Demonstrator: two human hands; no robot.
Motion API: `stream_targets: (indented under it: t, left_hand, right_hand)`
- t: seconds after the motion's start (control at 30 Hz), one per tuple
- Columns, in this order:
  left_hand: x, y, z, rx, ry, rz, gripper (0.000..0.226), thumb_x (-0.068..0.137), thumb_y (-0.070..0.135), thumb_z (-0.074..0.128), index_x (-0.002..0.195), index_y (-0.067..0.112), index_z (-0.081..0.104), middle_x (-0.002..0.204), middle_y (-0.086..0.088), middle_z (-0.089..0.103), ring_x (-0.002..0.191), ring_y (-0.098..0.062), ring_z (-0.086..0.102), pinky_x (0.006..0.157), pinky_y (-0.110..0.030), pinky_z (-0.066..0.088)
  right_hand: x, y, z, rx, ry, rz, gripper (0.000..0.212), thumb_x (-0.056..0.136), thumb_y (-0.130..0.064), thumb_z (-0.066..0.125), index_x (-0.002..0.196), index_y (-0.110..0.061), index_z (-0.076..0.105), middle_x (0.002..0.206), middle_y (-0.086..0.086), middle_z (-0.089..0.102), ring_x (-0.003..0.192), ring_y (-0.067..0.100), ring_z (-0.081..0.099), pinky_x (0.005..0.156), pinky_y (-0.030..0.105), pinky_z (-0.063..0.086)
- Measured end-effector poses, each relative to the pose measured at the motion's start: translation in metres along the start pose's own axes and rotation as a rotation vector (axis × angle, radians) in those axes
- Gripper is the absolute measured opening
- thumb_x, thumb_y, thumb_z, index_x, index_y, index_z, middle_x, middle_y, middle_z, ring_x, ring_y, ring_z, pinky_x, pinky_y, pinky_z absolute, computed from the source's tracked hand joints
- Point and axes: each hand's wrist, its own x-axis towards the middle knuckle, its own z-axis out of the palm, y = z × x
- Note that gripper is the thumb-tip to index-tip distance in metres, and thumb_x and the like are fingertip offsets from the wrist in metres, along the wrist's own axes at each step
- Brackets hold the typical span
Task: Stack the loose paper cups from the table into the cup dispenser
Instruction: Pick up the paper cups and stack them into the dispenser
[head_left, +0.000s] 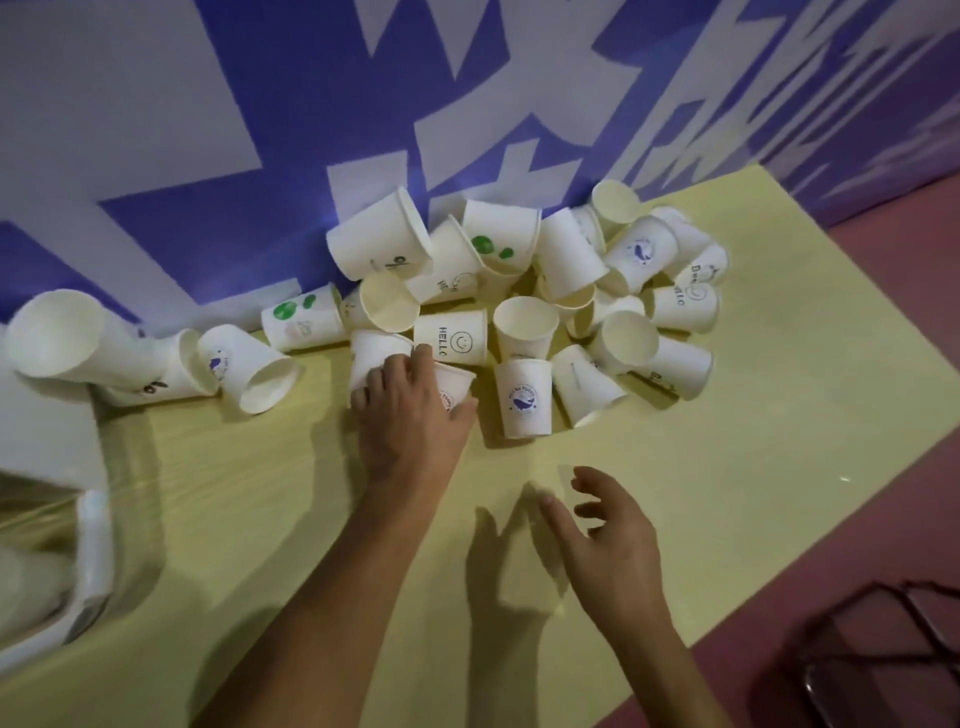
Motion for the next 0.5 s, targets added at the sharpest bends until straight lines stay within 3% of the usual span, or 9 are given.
stream_targets:
  t: [0.1, 0.2, 0.27, 0.3, 0.37, 0.43, 0.5]
  left_hand:
    - [-0.004, -0.004, 0.002, -0.158, 0.090, 0.021, 0.058, 0.077, 0.029, 0.082, 0.126, 0.007, 0.061, 0.111, -0.018, 0.065, 0.100, -0.042, 0.063, 0.085, -0.050, 0.050]
    - [-0.016, -0.010, -0.009, -0.421, 0.132, 0.014, 0.060, 0.077, 0.019, 0.083, 0.130, 0.005, 0.056, 0.119, -0.016, 0.060, 0.106, -0.037, 0.062, 0.084, -0.042, 0.056]
    - [-0.029, -0.016, -0.022, -0.561, 0.121, -0.016, 0.070, 0.077, 0.018, 0.086, 0.136, 0.005, 0.052, 0.124, -0.009, 0.056, 0.108, -0.022, 0.058, 0.086, -0.022, 0.048]
    - [-0.036, -0.020, -0.029, -0.612, 0.109, -0.048, 0.074, 0.077, 0.020, 0.087, 0.140, 0.007, 0.051, 0.126, -0.005, 0.055, 0.108, -0.015, 0.056, 0.086, -0.018, 0.045]
    - [-0.051, -0.032, -0.041, -0.681, 0.091, -0.119, 0.073, 0.076, 0.025, 0.087, 0.140, 0.013, 0.054, 0.127, 0.000, 0.056, 0.108, -0.014, 0.058, 0.086, -0.025, 0.051]
    - [-0.064, -0.046, -0.054, -0.739, 0.072, -0.198, 0.063, 0.074, 0.027, 0.087, 0.130, 0.023, 0.057, 0.121, 0.007, 0.062, 0.103, -0.009, 0.061, 0.083, -0.024, 0.054]
    - [-0.075, -0.058, -0.066, -0.783, 0.040, -0.260, 0.059, 0.073, 0.026, 0.089, 0.120, 0.030, 0.052, 0.108, 0.017, 0.064, 0.097, 0.004, 0.061, 0.072, -0.008, 0.046]
  right_hand:
    - [0.029, -0.017, 0.009, 0.016, -0.018, 0.056, 0.064, 0.088, -0.059, 0.072, 0.137, -0.020, 0.062, 0.123, -0.009, 0.062, 0.097, 0.012, 0.064, 0.087, 0.035, 0.055]
    - [0.057, -0.038, 0.019, -0.007, 0.022, 0.048, 0.061, 0.086, -0.064, 0.071, 0.122, -0.016, 0.066, 0.110, -0.003, 0.066, 0.100, 0.019, 0.063, 0.085, 0.037, 0.052]
    - [0.074, -0.051, 0.026, -0.066, 0.028, 0.048, 0.058, 0.087, -0.069, 0.066, 0.107, -0.014, 0.065, 0.097, -0.003, 0.065, 0.092, 0.020, 0.062, 0.075, 0.036, 0.048]
    - [0.081, -0.056, 0.030, -0.099, 0.027, 0.054, 0.060, 0.086, -0.072, 0.063, 0.101, -0.014, 0.064, 0.094, -0.001, 0.067, 0.089, 0.023, 0.063, 0.071, 0.037, 0.048]
    - [0.095, -0.060, 0.037, -0.133, 0.028, 0.074, 0.066, 0.083, -0.079, 0.059, 0.097, -0.015, 0.065, 0.090, 0.002, 0.070, 0.085, 0.026, 0.066, 0.068, 0.038, 0.050]
    - [0.105, -0.062, 0.044, -0.132, 0.026, 0.073, 0.070, 0.081, -0.082, 0.057, 0.101, -0.016, 0.068, 0.094, 0.004, 0.073, 0.088, 0.028, 0.068, 0.072, 0.041, 0.056]
    - [0.110, -0.063, 0.049, -0.124, 0.009, 0.061, 0.066, 0.082, -0.076, 0.062, 0.108, -0.016, 0.070, 0.101, 0.005, 0.074, 0.094, 0.029, 0.070, 0.080, 0.044, 0.058]
